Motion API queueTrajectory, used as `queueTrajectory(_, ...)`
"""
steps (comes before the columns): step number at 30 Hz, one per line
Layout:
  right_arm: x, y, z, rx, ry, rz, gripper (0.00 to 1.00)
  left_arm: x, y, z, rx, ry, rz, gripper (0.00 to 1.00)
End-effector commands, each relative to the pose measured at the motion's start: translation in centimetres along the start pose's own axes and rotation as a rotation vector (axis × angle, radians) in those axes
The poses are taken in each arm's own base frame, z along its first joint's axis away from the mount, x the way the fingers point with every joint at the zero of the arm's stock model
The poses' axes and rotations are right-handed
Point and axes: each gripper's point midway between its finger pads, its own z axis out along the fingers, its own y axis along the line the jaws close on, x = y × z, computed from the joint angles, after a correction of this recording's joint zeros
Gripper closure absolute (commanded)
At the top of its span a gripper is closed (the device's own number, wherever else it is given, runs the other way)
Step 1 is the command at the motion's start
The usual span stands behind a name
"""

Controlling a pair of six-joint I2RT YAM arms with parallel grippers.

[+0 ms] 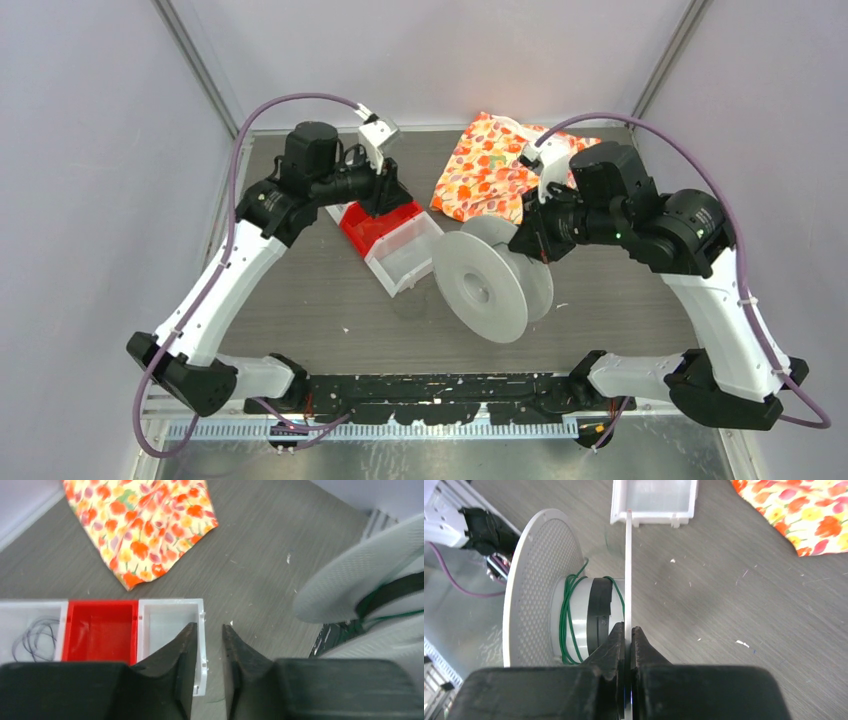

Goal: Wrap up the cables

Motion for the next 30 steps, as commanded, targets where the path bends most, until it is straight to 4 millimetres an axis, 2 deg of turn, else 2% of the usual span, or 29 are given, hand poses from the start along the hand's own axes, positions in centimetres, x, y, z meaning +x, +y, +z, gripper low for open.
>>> queueTrajectory(1, -6.5, 0.4, -3.4, 0.027, -0.303, 0.042, 1.0, -0.7, 3.9, 0.1, -0.145, -0.174, -0.086, 0.67)
queueTrajectory(4, -8.4, 0.1, -4.9, 0.058, -0.384, 0.093, 1.0, 1.8, 4.3, 1.1, -0.145, -0.223, -0.036, 0.55)
queueTrajectory(9, -10.6, -1.4, -6.2, 0.159, -0.466, 0.184, 1.0, 4.4, 3.4, 1.9, -0.098, -0.302, -0.02, 0.51)
queueTrajectory(14, -12.7, -1.7, -6.7, 0.183, -0.526, 0.225, 1.0, 6.4, 2.8, 2.3, -0.075, -0.425, -0.039, 0.43)
queueTrajectory(18, -14.9, -1.2, -6.2, 0.157, -0.567, 0.232, 1.0, 7.5, 2.3, 2.9, -0.037, -0.433, -0.072, 0.4)
queueTrajectory(25, -18.3, -0.2, -4.4, 0.104, -0.605, 0.233, 1.0, 8.1, 2.9, 3.0, -0.07, -0.452, -0.026, 0.4)
queueTrajectory(30, -19.8, 0.2, -3.7, 0.08, -0.632, 0.24, 1.0, 8.8, 3.1, 3.2, -0.081, -0.432, 0.011, 0.39)
